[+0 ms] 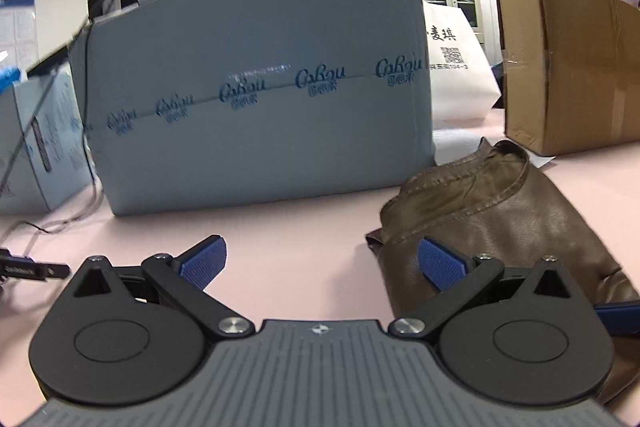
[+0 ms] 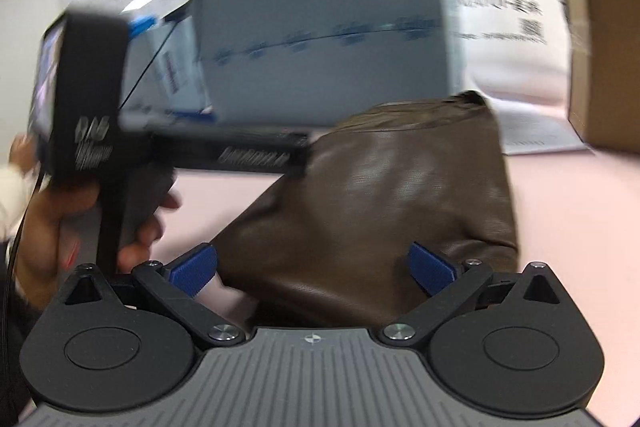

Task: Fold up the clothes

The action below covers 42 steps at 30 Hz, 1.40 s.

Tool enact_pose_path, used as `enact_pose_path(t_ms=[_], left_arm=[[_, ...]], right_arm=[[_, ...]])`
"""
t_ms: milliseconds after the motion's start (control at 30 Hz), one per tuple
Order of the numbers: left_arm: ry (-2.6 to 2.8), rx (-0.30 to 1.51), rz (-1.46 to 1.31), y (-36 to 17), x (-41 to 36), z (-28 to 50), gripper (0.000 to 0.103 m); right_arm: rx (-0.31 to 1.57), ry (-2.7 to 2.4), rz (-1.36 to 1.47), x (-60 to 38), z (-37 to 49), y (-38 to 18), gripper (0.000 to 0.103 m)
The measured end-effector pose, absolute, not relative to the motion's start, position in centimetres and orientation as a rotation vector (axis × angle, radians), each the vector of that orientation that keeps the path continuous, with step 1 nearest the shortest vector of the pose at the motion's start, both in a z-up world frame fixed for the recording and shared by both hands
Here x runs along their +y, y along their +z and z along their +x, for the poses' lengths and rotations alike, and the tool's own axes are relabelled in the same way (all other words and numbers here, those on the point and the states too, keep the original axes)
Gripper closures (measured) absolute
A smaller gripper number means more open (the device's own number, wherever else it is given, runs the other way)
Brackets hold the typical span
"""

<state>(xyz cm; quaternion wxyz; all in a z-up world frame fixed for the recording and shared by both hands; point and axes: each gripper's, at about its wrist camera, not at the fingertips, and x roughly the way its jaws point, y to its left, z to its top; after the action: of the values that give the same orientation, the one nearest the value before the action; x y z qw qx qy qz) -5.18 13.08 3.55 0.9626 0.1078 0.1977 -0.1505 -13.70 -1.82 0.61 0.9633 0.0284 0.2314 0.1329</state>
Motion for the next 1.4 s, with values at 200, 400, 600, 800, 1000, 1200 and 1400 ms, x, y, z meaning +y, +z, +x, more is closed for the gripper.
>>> enact_pose_path(t_ms=[200, 400, 600, 800, 1000, 1200, 1400], left_arm=[[-0.309, 0.363, 0.348, 2.3, 11.7, -5.4, 0.000], [-0.445, 0.400, 0.203, 3.4, 13.2, -5.5, 0.000], [-0.552, 0.459, 0.200, 3.1, 12.8, -5.6, 0.012], [-0.602, 0.543, 0.078, 3.1, 13.7, -4.6, 0.032], [-0.639, 0.597, -0.027, 3.1, 14.4, -4.0, 0.051], [-0.672, 0.723, -0.202, 2.6, 15.9, -2.2, 0.063], [-0.665, 0.675, -0.236, 3.4, 16.5, -3.5, 0.081]], right_arm=[[0.475, 0.263, 0.057, -1.8, -13.9, 0.4, 0.000], [0.472, 0.257, 0.055, -1.7, -14.0, 0.5, 0.000], [0.468, 0.250, 0.042, -1.6, -14.0, 0.6, 0.000], [0.474, 0.240, 0.024, -1.3, -13.8, 0.6, 0.000], [0.473, 0.228, 0.007, -1.0, -13.9, 0.6, 0.000], [0.475, 0.225, -0.006, -0.8, -13.8, 0.6, 0.000], [0.478, 0.225, -0.018, -0.8, -13.8, 0.5, 0.000]])
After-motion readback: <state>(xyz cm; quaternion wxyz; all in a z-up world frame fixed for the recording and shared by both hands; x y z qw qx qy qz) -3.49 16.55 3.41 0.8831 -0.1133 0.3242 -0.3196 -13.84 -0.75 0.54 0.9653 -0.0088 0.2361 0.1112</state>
